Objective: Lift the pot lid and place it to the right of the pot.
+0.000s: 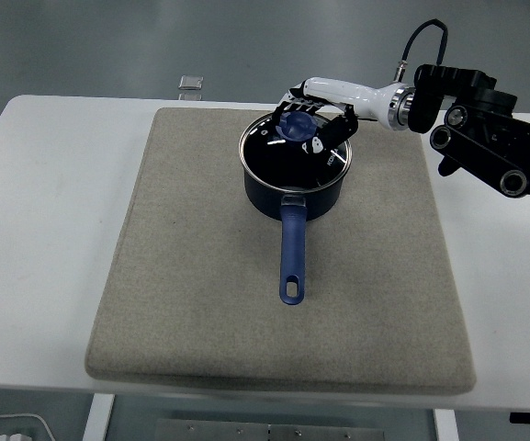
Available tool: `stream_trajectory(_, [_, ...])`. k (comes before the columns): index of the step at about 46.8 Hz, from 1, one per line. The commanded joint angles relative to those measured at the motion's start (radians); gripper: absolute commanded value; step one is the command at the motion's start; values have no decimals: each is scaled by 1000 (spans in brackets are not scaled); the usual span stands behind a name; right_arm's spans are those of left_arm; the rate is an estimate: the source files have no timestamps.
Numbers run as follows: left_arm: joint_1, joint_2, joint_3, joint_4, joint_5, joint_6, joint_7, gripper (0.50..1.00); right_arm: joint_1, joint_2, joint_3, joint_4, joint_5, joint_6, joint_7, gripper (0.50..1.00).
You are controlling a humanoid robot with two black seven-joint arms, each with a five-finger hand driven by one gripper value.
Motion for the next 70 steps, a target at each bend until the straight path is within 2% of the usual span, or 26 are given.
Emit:
stream_trajectory(1, [0,0,0,1,0,0,0,1000,0,0,1,0,2,-1,1,699])
stream_trajectory(8, [0,0,0,1,0,0,0,1000,0,0,1,0,2,-1,1,686])
stream_trajectory(13, [0,0,0,-1,1,0,0,1000,0,0,2,0,0,-1,1,652])
stream_trajectory(28, [0,0,0,1,0,0,0,1000,3,-1,10,2,3,-6,1,617])
stream_trajectory(48, [0,0,0,1,0,0,0,1000,12,-6,14,3,-8,-6,6,511])
stream_trajectory(70, [0,0,0,1,0,0,0,1000,69,-23,-1,9,-23,6,6,500])
